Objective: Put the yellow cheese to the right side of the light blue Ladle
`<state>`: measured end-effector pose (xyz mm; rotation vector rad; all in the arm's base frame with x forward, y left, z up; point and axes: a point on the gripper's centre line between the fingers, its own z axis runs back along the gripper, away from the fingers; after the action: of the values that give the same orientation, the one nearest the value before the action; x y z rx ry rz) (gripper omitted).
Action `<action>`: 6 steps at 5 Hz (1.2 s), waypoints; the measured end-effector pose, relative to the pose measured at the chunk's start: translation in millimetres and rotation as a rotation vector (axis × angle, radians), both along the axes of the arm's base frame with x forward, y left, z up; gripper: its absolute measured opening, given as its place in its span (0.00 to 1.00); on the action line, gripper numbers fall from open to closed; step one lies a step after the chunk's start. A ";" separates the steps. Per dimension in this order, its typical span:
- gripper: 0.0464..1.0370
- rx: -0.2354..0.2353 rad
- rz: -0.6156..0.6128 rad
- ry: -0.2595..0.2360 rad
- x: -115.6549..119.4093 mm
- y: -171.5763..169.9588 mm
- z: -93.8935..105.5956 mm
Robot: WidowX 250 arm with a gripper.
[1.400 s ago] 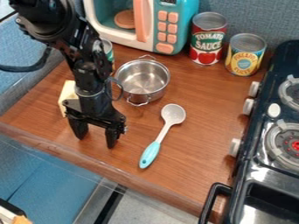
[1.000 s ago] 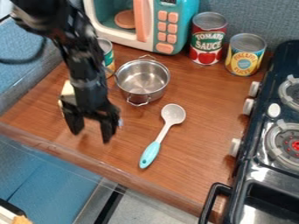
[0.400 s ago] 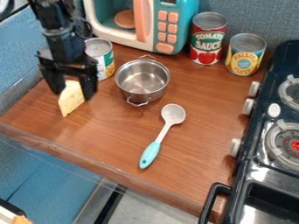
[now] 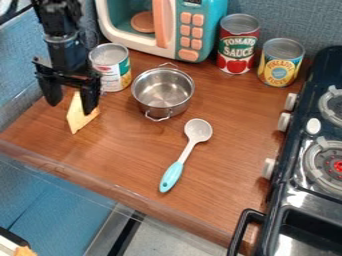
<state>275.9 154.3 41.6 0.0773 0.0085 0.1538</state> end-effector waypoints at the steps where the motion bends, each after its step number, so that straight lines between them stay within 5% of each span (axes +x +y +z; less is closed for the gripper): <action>1: 0.96 0.017 0.023 0.042 3.9 8.1 -16.4; 2: 0.96 0.019 0.042 0.076 5.3 11.3 -30.7; 4: 0.91 0.039 0.065 0.070 6.5 13.3 -35.7; 6: 0.34 0.042 0.074 0.088 2.4 13.0 -43.5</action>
<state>278.2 167.3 -2.0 0.1259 0.0956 0.2246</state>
